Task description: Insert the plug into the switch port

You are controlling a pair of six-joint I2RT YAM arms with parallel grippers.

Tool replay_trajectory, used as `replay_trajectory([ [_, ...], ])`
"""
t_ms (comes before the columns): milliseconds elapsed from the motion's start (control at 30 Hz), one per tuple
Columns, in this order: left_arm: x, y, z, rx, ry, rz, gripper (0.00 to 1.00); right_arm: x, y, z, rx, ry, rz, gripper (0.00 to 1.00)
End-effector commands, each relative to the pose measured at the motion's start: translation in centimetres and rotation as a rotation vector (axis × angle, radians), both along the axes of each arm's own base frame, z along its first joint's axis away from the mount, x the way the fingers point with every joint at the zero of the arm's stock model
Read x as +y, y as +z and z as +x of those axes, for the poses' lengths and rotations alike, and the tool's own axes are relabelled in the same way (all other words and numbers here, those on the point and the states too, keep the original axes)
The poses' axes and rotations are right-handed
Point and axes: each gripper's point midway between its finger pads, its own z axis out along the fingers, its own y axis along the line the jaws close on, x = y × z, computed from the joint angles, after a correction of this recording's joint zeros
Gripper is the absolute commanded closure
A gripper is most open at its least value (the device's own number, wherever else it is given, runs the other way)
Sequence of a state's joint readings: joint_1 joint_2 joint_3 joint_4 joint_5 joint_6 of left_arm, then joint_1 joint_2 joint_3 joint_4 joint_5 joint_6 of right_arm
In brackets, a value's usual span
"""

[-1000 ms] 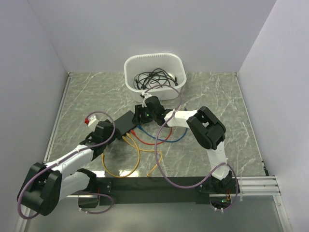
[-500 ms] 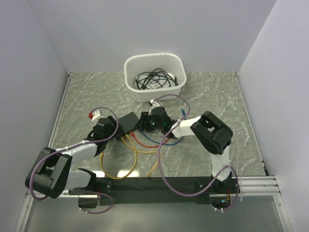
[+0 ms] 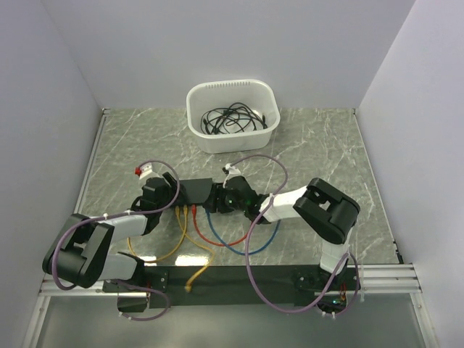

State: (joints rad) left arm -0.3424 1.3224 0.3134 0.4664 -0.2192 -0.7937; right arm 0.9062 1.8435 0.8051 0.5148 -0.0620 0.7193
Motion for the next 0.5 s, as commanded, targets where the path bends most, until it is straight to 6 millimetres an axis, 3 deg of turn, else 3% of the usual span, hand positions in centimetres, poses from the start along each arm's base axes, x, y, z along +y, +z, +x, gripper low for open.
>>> replay_trajectory([
  [0,-2.9,2.1,0.0,-0.064,-0.120,-0.095,0.33,-0.4,-1.5,-1.1,0.037,0.004,-0.094,0.40],
  [200,-1.3,2.7,-0.8,-0.038,-0.062,-0.044,0.32,-2.1,-1.6,0.3,0.009,-0.086,-0.176,0.38],
  [333,-0.1,4.0,-1.0,-0.060,-0.016,-0.013,0.29,-3.5,1.2,1.3,-0.063,-0.137,-0.203,0.34],
  [467,-0.3,6.8,-0.7,-0.105,-0.020,-0.027,0.29,-5.3,4.3,1.3,-0.117,-0.171,-0.221,0.30],
])
